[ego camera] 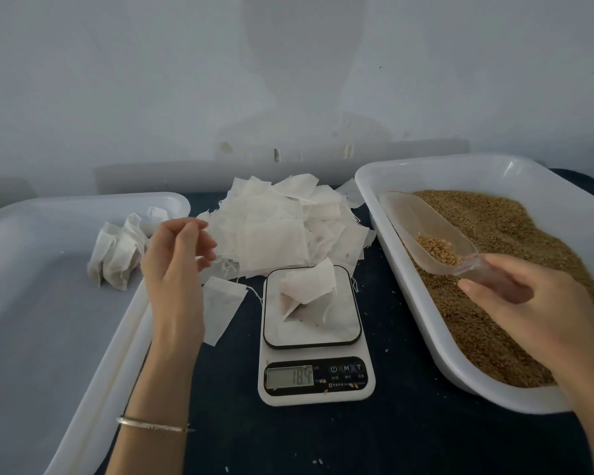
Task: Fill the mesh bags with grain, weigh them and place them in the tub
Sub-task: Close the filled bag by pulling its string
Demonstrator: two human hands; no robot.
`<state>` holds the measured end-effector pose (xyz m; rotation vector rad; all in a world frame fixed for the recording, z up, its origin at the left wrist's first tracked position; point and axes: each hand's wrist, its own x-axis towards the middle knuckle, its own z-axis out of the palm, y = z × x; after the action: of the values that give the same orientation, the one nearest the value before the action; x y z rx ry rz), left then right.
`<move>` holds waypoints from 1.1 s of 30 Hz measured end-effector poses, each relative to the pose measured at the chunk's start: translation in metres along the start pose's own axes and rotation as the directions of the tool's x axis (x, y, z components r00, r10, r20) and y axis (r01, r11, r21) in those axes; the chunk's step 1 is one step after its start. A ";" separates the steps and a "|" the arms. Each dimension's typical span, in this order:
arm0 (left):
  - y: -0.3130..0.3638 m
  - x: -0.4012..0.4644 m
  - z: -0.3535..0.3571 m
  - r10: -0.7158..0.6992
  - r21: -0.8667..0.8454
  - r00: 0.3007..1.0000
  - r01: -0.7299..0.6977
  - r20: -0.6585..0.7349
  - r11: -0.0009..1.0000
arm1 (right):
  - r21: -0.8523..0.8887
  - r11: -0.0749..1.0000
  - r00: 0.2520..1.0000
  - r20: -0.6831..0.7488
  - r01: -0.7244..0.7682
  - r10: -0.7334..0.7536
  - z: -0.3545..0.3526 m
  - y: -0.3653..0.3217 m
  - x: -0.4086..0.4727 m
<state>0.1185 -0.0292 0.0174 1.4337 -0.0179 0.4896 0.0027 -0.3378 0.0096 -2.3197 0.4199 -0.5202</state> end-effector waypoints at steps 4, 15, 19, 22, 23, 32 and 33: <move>0.011 -0.006 0.041 0.003 0.326 0.944 -0.116 0.330 0.938 | -0.020 1.000 1.000 0.008 0.013 -0.013 0.000 -0.001 0.000; 0.016 -0.019 0.104 -0.302 0.783 0.722 -0.579 0.622 0.227 | -0.015 1.000 1.000 -0.001 0.001 -0.001 -0.001 -0.008 -0.001; 0.012 -0.014 0.086 -0.327 0.784 0.717 -0.512 0.615 0.352 | -0.015 1.000 1.000 0.004 0.008 -0.008 -0.001 -0.010 -0.003; 0.009 -0.010 0.072 -0.387 0.756 0.704 -0.330 0.596 0.565 | -0.006 1.000 1.000 0.021 0.018 -0.018 -0.003 -0.011 -0.004; 0.008 -0.009 0.068 -0.399 0.738 0.701 -0.271 0.592 0.618 | -0.002 1.000 1.000 0.023 0.019 -0.019 -0.004 -0.013 -0.004; -0.003 -0.011 0.047 -0.426 0.610 0.716 0.000 0.554 0.793 | -0.042 0.990 0.980 0.154 0.134 -0.126 -0.017 -0.034 -0.001; -0.005 -0.011 0.045 -0.439 0.591 0.710 0.040 0.551 0.806 | -0.065 0.986 0.972 0.186 0.155 -0.140 -0.022 -0.040 -0.001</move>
<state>0.1225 -0.0759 0.0161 2.0857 -0.2805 -0.3221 -0.0028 -0.3229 0.0522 -2.4618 0.1847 -0.3636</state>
